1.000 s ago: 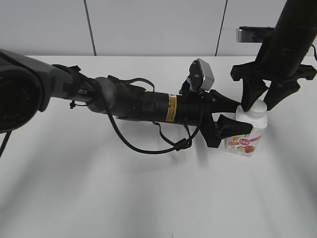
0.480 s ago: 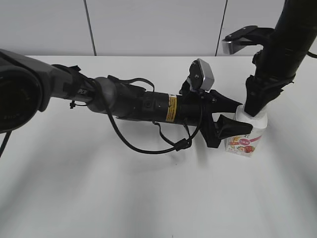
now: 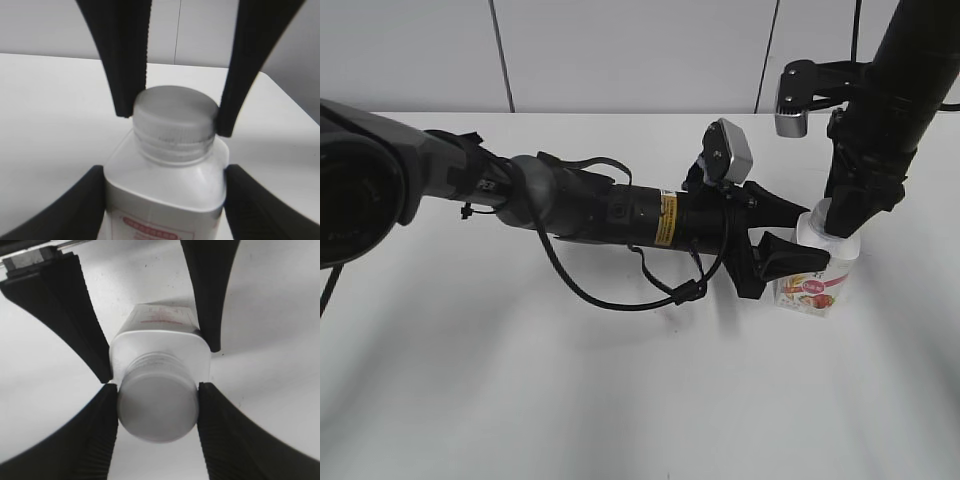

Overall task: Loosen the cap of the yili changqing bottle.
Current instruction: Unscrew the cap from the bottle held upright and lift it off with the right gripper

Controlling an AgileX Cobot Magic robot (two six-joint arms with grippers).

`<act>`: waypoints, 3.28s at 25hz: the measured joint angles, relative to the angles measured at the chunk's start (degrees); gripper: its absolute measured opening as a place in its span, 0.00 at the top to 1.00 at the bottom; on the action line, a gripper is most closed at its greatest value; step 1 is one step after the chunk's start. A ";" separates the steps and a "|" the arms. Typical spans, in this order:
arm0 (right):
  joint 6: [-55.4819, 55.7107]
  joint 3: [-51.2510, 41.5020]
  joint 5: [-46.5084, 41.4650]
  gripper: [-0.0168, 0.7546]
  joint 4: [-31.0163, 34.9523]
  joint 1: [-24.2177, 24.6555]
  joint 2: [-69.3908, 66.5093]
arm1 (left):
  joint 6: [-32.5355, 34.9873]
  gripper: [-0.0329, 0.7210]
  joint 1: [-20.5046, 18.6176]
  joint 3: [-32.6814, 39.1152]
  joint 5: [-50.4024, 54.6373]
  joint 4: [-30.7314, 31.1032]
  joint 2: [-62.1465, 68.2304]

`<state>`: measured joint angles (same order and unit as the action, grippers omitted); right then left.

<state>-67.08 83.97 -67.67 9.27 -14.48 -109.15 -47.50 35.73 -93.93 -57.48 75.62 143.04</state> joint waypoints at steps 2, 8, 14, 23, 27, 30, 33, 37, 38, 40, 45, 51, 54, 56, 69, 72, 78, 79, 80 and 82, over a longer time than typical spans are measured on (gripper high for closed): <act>0.45 0.00 0.00 0.47 0.00 0.00 0.00 | 0.00 0.37 0.00 0.00 0.00 0.02 0.00; 4.52 1.08 -0.91 0.35 0.55 0.00 0.00 | 0.00 0.37 0.00 0.00 0.04 0.02 0.00; 12.36 4.44 -1.49 0.27 0.81 0.00 0.95 | -0.05 0.37 0.00 -0.06 0.29 0.02 0.00; 59.40 4.78 -1.72 0.26 -1.22 0.00 2.20 | -0.05 0.37 0.00 -0.06 0.35 0.02 0.00; 68.40 4.36 -1.87 0.26 -1.82 0.00 2.20 | -0.05 0.37 0.00 -0.06 0.40 0.02 0.00; 71.22 4.29 -1.95 0.26 -1.93 0.00 2.20 | -0.05 0.37 0.00 -0.06 0.40 0.02 0.00; 71.90 4.29 -1.95 0.26 -2.18 0.00 2.20 | -0.05 0.37 0.00 -0.06 0.40 0.02 0.00; 72.26 2.81 -1.95 0.27 -2.36 0.00 2.20 | -0.05 0.37 0.00 -0.06 0.40 0.02 0.00; 72.26 1.97 -1.95 0.27 -2.36 0.00 2.20 | -0.05 0.37 0.00 -0.06 0.40 0.02 0.00; 72.26 0.88 -1.99 0.27 -2.23 0.00 2.20 | -0.05 0.37 0.00 -0.06 0.40 0.02 0.00; 72.26 -1.12 -0.15 0.27 0.14 0.00 2.22 | -0.05 0.37 0.00 -0.06 0.40 0.02 0.00; 72.28 -1.24 1.08 0.27 0.61 0.00 0.79 | -0.05 0.37 0.00 -0.06 0.40 0.02 0.00; 72.28 -1.30 1.72 0.29 0.51 0.00 0.28 | -0.05 0.37 0.00 -0.06 0.40 0.02 0.00; 72.28 -1.30 1.99 0.32 0.45 0.00 0.28 | -0.05 0.37 0.00 -0.06 0.40 0.02 0.00; 65.85 -1.30 2.12 0.47 -1.00 -0.11 0.28 | -0.05 0.37 0.00 -0.06 0.43 0.02 0.00; 46.92 -1.30 2.12 0.47 -0.50 -0.11 0.28 | -0.05 0.37 0.00 -0.06 0.43 0.02 0.00; 0.19 -1.20 2.12 0.47 -0.18 -0.11 0.34 | -0.05 0.37 0.00 -0.06 0.43 0.10 0.00; -3.77 -1.20 2.12 0.47 0.09 -0.11 0.34 | -0.05 0.37 0.00 -0.06 0.43 0.10 0.00; -5.78 -1.14 2.07 0.47 0.47 -0.11 0.34 | -0.05 0.37 0.00 -0.06 0.43 0.14 0.00; -8.14 -0.64 1.08 0.47 1.00 -0.01 0.34 | -0.05 0.37 0.00 -0.06 0.31 0.29 0.00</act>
<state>-75.22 83.33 -66.59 10.27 -14.49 -108.81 -47.55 35.73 -93.99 -57.18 75.91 143.04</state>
